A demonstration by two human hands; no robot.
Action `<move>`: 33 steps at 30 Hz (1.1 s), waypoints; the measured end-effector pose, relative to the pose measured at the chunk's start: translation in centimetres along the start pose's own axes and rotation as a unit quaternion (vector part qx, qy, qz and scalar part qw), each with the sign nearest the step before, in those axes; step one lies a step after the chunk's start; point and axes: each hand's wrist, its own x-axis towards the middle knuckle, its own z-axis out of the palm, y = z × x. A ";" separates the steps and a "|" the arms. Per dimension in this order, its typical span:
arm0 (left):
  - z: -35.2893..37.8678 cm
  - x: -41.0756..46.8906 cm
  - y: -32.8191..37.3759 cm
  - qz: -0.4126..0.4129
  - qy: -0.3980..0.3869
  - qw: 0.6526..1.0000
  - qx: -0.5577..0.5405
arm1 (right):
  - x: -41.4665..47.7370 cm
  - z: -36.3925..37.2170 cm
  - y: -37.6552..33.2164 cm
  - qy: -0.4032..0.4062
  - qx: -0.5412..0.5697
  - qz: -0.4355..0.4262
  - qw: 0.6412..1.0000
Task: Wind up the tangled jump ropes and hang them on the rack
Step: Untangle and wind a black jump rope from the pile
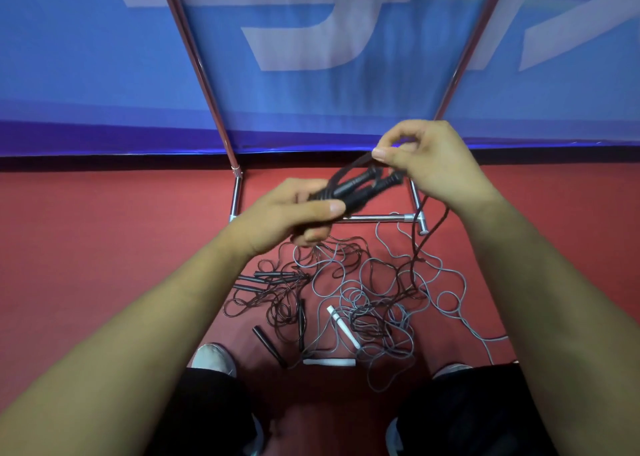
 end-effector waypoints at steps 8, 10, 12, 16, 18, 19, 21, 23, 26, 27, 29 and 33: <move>-0.2 1.0 0.2 0.052 0.143 0.977 -0.153 | 0.1 0.0 0.6 -0.061 -0.032 0.012 0.998; -0.4 1.0 0.3 0.052 0.149 0.974 -0.163 | 0.0 0.0 0.5 -0.075 -0.037 0.009 0.996; -0.7 1.0 0.4 0.038 0.169 0.970 -0.172 | -0.2 -0.2 0.2 -0.081 -0.030 0.006 0.996; -1.4 1.1 0.5 0.023 0.194 0.968 -0.160 | -0.6 -0.6 -0.4 -0.115 -0.029 -0.006 0.993; -1.5 1.2 0.5 0.022 0.214 0.965 -0.151 | -0.6 -0.4 -0.4 -0.112 -0.060 -0.021 0.992; -1.5 1.4 0.5 0.019 0.225 0.964 -0.142 | -0.5 -0.3 -0.4 -0.106 -0.077 -0.025 0.991; -1.5 1.6 0.5 0.018 0.245 0.962 -0.121 | -0.5 -0.1 -0.2 -0.100 -0.094 -0.019 0.990; -1.7 1.8 0.5 0.033 0.249 0.963 -0.097 | -0.4 0.0 -0.2 -0.103 -0.099 -0.013 0.990; -2.1 1.8 0.5 0.049 0.258 0.964 -0.049 | -0.4 0.0 -0.5 -0.122 -0.068 -0.010 0.990; -2.2 1.8 0.5 0.051 0.267 0.962 -0.033 | -0.5 0.1 -0.6 -0.133 -0.057 -0.012 0.989; -2.5 1.7 0.6 0.056 0.290 0.955 -0.018 | -0.6 0.2 -0.9 -0.161 -0.056 -0.013 0.985; -3.3 1.4 0.6 0.053 0.320 0.943 -0.071 | -0.7 0.1 -0.7 -0.179 -0.077 0.011 0.981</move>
